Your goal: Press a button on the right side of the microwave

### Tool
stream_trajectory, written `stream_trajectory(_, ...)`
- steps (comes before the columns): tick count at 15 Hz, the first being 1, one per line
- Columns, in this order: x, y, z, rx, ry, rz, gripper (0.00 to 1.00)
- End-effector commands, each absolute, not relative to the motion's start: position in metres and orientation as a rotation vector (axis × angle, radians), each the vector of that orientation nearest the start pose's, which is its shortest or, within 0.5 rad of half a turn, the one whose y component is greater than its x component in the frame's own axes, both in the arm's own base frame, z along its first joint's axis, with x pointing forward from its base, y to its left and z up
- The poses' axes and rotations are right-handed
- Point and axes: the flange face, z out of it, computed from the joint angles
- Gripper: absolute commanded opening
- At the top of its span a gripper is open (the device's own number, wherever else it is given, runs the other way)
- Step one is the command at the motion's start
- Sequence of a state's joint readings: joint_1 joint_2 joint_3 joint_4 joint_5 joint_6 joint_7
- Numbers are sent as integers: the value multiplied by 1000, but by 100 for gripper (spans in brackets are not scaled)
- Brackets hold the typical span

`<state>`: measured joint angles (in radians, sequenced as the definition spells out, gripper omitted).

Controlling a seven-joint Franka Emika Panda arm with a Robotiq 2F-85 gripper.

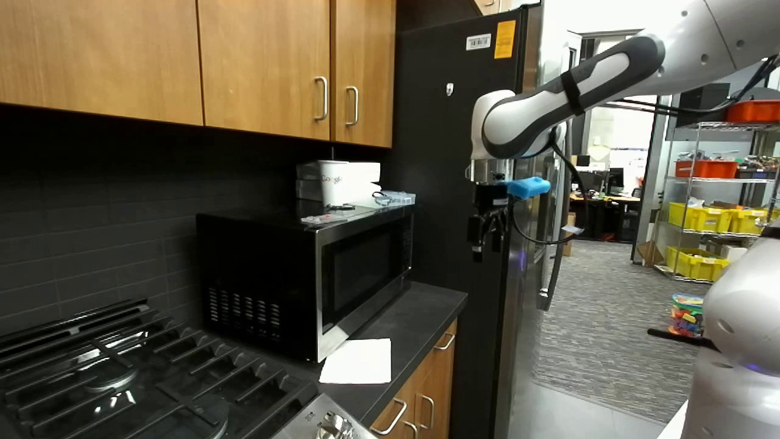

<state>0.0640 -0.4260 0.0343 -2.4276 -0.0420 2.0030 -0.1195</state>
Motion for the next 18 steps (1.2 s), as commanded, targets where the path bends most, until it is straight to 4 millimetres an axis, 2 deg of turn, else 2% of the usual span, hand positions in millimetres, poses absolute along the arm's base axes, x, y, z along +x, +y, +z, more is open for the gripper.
stream_trajectory(1,415,62,456,-3160,-295,-151,100)
stream_trajectory(5,412,84,436,-3136,-163,-299,100)
stream_trajectory(11,421,73,450,-3152,-31,-523,100)
stream_trajectory(14,421,62,458,-3187,-92,-607,100)
stream_trajectory(18,414,48,459,-3210,-267,-650,100)
